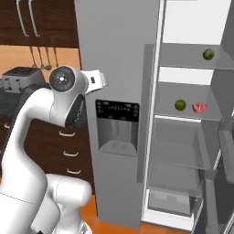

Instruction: Place one lime and one steak in each tupperware on the nearby counter, to pack two identical lunches.

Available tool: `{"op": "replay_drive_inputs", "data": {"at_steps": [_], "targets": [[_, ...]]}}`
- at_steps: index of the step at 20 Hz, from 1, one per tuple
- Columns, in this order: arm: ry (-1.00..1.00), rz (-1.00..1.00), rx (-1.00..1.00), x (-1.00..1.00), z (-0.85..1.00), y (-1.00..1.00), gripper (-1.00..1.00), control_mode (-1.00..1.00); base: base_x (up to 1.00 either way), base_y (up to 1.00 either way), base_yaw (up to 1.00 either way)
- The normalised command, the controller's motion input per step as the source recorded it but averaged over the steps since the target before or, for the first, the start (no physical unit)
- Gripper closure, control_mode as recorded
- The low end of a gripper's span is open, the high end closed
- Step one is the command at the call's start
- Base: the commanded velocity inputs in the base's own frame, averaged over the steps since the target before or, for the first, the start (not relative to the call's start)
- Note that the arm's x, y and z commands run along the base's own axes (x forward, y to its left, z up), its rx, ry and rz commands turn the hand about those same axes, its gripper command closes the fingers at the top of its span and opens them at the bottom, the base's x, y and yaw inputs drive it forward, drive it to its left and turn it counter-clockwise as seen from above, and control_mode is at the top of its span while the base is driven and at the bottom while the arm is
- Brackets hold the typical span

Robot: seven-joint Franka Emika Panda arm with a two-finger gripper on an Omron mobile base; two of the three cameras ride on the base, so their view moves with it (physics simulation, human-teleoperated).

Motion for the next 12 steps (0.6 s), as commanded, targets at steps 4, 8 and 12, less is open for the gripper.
{"op": "replay_drive_inputs", "data": {"at_steps": [4,8,12], "targets": [[0.0,0.0,0.0,0.0,0.0,0.0,1.0,1.0,0.69,1.0,0.0],[0.0,0.0,0.0,0.0,0.0,0.0,1.0,1.0,0.44,1.0,0.0],[0.0,0.0,0.0,0.0,0.0,0.0,1.0,1.0,0.0,1.0,0.0]]}}
